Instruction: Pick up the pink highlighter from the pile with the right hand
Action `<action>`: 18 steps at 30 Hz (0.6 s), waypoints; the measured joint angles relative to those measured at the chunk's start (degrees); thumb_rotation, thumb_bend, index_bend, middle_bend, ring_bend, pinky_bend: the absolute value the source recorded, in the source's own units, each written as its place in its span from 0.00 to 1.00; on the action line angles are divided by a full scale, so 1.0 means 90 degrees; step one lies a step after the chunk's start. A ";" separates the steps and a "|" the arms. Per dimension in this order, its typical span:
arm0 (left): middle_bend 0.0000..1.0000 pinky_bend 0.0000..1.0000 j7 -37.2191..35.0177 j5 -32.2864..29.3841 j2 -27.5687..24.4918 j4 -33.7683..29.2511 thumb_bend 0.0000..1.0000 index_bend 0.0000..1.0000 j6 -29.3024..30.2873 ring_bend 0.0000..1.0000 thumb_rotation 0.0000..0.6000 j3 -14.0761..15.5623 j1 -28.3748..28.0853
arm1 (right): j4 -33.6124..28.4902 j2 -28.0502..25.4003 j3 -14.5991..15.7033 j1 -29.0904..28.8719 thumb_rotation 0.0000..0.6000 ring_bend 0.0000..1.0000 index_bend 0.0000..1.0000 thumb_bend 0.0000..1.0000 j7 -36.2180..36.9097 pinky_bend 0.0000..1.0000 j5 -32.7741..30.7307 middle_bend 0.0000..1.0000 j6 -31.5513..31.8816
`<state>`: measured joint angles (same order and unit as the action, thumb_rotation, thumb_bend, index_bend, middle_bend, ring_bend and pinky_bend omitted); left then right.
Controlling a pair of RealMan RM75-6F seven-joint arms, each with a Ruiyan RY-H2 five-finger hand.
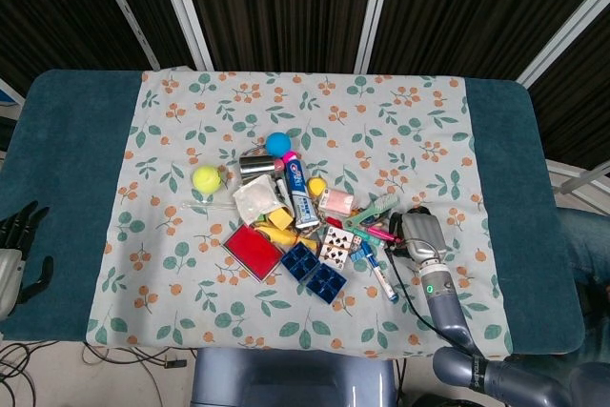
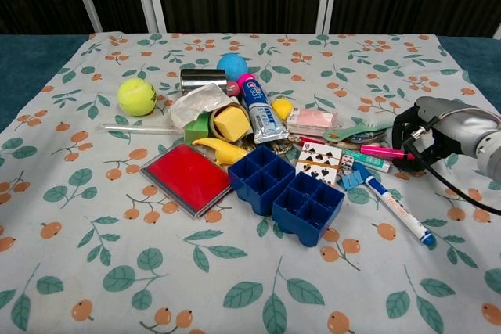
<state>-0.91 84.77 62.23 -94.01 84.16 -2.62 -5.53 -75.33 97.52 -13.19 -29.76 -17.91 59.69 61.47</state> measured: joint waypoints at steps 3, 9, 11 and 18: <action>0.00 0.11 -0.0001 0.0000 0.0001 0.0002 0.52 0.00 0.0002 0.05 1.00 -0.0002 0.0000 | -0.0138 -0.0105 -0.0008 0.0017 1.00 0.37 0.64 0.47 0.0074 0.22 0.0059 0.64 0.0024; 0.00 0.11 -0.0003 -0.0001 0.0000 -0.0008 0.52 0.00 0.0012 0.05 1.00 -0.0006 0.0004 | -0.0529 -0.0348 -0.0124 0.0077 1.00 0.36 0.64 0.47 0.0324 0.22 0.0151 0.64 0.0160; 0.00 0.11 -0.0003 0.0001 0.0000 -0.0009 0.52 0.00 0.0012 0.05 1.00 -0.0004 0.0004 | -0.0746 -0.0488 -0.0178 0.0109 1.00 0.36 0.65 0.47 0.0457 0.22 0.0171 0.64 0.0187; 0.00 0.11 -0.0004 0.0018 0.0000 -0.0014 0.52 0.00 0.0024 0.05 1.00 0.0006 0.0012 | -0.1781 -0.1326 -0.0438 0.0325 1.00 0.38 0.67 0.48 0.1119 0.22 0.0271 0.66 0.0337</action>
<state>-0.95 84.93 62.24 -94.14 84.38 -2.56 -5.42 -91.36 85.58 -17.14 -26.84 -7.84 62.13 64.51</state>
